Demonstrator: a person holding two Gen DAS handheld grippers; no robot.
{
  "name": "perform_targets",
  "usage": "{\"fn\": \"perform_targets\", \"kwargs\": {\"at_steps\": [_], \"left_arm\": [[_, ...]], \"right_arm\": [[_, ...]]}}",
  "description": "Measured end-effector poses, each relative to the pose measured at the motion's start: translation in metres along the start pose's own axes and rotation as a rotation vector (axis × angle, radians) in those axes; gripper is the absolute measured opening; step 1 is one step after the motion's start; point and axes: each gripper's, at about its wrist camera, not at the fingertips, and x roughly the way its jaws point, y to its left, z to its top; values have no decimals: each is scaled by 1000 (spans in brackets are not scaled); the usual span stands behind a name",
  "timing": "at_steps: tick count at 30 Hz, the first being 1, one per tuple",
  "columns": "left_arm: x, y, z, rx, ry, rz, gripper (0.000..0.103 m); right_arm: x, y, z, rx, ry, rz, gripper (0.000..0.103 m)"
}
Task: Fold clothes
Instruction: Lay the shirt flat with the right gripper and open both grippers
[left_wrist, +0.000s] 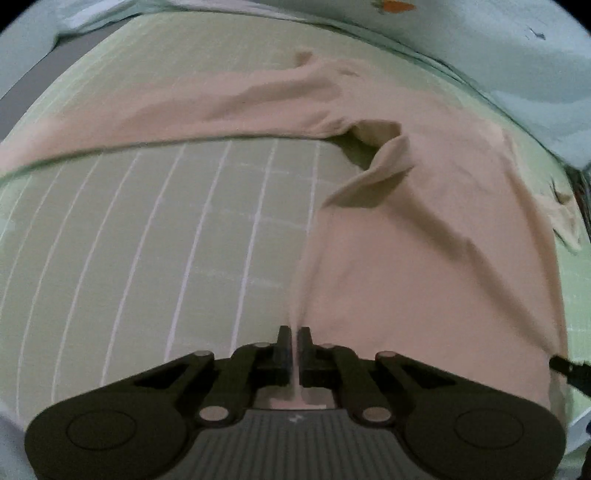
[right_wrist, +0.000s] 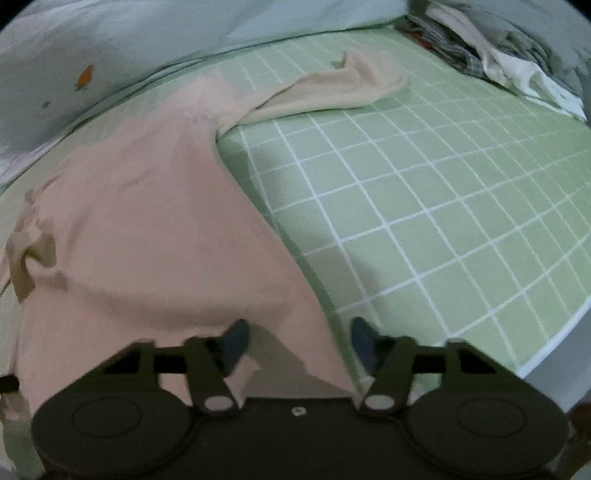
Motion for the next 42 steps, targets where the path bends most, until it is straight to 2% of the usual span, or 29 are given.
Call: {"fn": "perform_targets", "kwargs": {"at_steps": [1,2,3,8,10,11,12,13,14,16,17,18,19,20,21,22,26,30,35,40,42], "left_arm": [[-6,0,-6,-23,0,17,4],[-13,0,-14,-46,-4,33,4],[-20,1,-21,-72,-10,47,4],[-41,1,-59,-197,-11,135,4],[-37,-1,-69,-246,15,195,12],[-38,-5,-70,-246,7,211,12],[-38,-9,-71,-246,-1,227,17],[-40,-13,-72,-246,-10,240,27],[-43,-19,-69,-248,-34,234,32],[-50,-31,-65,-251,-81,221,54],[-53,-37,-62,-253,-104,208,59],[-57,-45,-59,-254,-127,194,69],[-60,-54,-55,-252,-150,179,75],[-63,-63,-51,-246,-174,163,77],[-65,-74,-46,-237,-195,150,84],[-66,-84,-41,-225,-211,140,89],[-65,-129,-18,-127,-280,116,96],[-50,-170,8,-34,-300,130,100],[-13,-204,53,10,-246,139,100],[17,-220,86,-8,-193,153,100],[33,-219,94,-31,-160,151,100]], "right_arm": [[-2,-3,0,-28,10,11,46],[-5,-6,0,-46,18,21,36],[-6,-8,0,-64,28,33,34],[-9,-26,1,-134,67,75,34],[-10,-27,3,-172,77,96,36],[-10,-28,4,-191,81,106,41],[-11,-29,4,-214,81,108,47],[-12,-30,6,-233,79,108,51],[-13,-32,7,-252,76,109,59],[-16,-39,14,-279,60,115,67],[-17,-44,18,-278,47,118,75],[-17,-50,23,-271,31,118,84],[-19,-56,29,-256,7,119,88],[-19,-62,36,-238,-9,123,94],[-20,-69,42,-219,-25,126,102],[-20,-75,49,-202,-42,130,103],[-16,-99,73,-143,-95,193,103],[1,-123,99,-52,-119,220,103],[17,-137,153,-12,-177,176,103],[47,-119,238,-77,-214,83,102],[65,-109,268,-120,-231,80,96]]}}
